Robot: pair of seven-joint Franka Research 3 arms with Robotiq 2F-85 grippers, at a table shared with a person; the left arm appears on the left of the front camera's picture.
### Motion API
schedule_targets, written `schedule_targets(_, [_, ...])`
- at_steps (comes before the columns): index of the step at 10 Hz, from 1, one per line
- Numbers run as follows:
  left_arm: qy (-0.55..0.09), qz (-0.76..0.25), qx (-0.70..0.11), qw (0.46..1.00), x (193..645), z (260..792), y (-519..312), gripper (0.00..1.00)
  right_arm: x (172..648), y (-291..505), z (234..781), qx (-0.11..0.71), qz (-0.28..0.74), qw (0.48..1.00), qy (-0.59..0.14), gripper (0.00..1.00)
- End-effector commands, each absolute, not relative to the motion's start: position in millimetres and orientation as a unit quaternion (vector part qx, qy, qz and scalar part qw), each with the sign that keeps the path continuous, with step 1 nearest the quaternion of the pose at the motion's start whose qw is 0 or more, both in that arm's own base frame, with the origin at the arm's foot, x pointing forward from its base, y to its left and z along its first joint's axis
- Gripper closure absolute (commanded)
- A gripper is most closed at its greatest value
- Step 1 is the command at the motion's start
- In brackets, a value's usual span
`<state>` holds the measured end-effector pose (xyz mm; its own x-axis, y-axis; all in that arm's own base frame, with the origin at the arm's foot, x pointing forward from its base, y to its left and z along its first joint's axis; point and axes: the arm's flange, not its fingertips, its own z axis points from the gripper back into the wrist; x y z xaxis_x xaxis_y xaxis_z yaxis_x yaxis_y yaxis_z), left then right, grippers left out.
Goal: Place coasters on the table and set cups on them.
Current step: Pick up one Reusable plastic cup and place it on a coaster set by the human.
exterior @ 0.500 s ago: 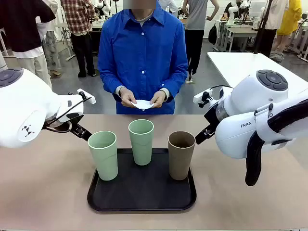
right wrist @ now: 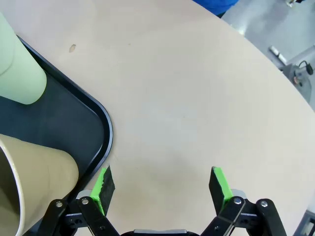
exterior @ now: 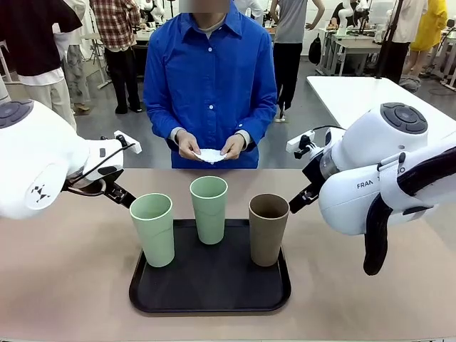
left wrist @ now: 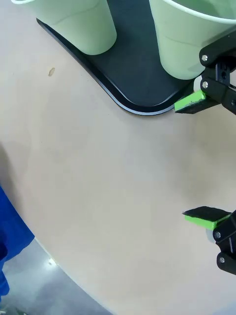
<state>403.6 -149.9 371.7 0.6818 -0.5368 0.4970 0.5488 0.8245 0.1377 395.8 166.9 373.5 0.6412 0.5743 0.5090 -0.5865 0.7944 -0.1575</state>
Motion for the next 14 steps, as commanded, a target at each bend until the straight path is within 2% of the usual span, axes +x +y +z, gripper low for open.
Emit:
schedule_targets(1, [-0.267, -0.296, -0.011, 0.917, 403.5, 371.7, -149.9, 0.0, 395.8, 166.9, 373.5, 0.011, 0.32, 0.906, -0.277, 0.0])
schedule_targets(10, [-0.267, -0.296, -0.011, 0.917, 403.5, 371.7, -149.9, 0.0, 395.8, 166.9, 373.5, 0.011, 0.32, 0.906, -0.277, 0.0])
schedule_targets(12, [-0.245, -0.248, 0.023, 0.937, 426.3, 395.1, -105.7, 0.0, 414.5, 133.9, 397.3, 0.03, 0.28, 0.922, -0.267, 0.0])
schedule_targets(13, [-0.234, -0.25, -0.008, 0.94, 418.8, 408.6, -92.6, 0.0, 411.2, 118.7, 404.4, 0.051, 0.214, 0.935, -0.277, 0.0])
schedule_targets(14, [-0.218, -0.263, -0.008, 0.94, 394.3, 416.0, -90.3, 0.0, 386.6, 117.3, 411.5, 0.041, 0.231, 0.942, -0.239, 0.0])
